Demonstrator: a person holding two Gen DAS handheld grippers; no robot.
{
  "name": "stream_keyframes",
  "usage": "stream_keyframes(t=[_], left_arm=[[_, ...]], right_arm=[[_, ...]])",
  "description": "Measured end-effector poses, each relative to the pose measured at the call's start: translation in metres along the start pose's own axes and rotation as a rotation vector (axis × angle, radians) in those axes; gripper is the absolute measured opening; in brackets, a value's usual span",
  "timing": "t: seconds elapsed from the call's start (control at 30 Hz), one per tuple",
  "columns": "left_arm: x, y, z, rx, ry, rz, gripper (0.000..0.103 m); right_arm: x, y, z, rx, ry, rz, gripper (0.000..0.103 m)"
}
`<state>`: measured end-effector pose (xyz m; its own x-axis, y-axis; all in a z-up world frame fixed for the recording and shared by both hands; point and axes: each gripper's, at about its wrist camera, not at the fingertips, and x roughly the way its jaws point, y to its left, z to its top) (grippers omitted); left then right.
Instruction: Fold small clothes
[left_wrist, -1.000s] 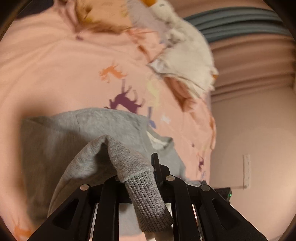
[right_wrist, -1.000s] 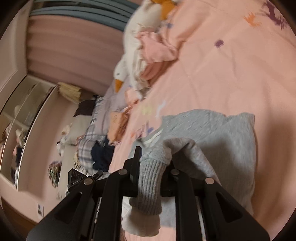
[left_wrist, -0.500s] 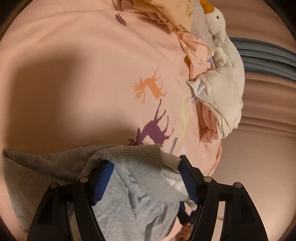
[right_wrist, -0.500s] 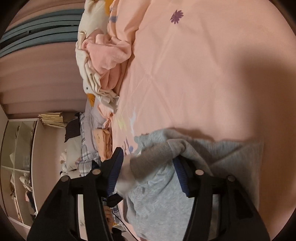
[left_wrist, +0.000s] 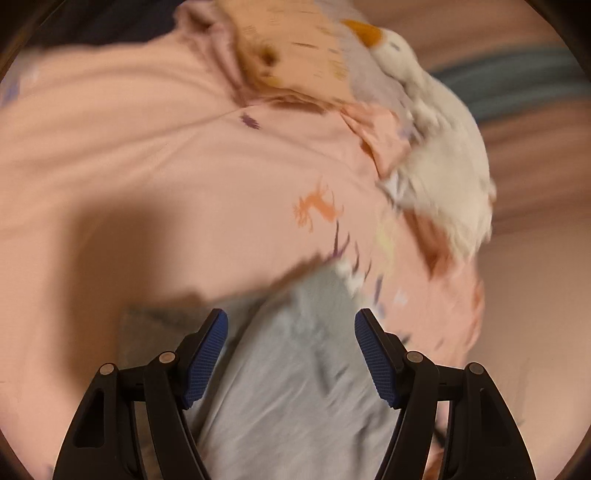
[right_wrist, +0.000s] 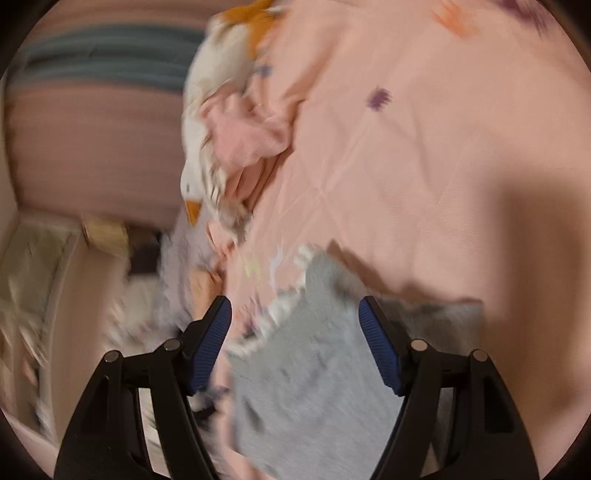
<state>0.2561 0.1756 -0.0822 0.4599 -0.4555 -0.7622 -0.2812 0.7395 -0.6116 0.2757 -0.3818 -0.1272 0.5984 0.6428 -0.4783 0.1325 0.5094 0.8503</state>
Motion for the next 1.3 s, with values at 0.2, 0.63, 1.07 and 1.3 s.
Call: stream_keyframes(t=[0.2,0.63,1.07,1.3], left_arm=[[-0.008,-0.030,-0.070,0.327,-0.010,0.070,0.070],[-0.005,0.013,-0.142,0.423,-0.023,0.078,0.055],[-0.054,0.065,-0.137,0.179,-0.104,-0.014,0.073],[-0.015,0.078,-0.108,0.014,-0.047,-0.212,0.073]], right_arm=[[-0.009,0.037,-0.067,-0.435,0.012,-0.234,0.039],[-0.006,-0.005,-0.147,-0.700,0.081,-0.509,0.021],[-0.022,0.029,-0.170,-0.697,0.066,-0.349,0.049],[0.014,0.061,-0.177,-0.724,0.119,-0.239,0.049]])
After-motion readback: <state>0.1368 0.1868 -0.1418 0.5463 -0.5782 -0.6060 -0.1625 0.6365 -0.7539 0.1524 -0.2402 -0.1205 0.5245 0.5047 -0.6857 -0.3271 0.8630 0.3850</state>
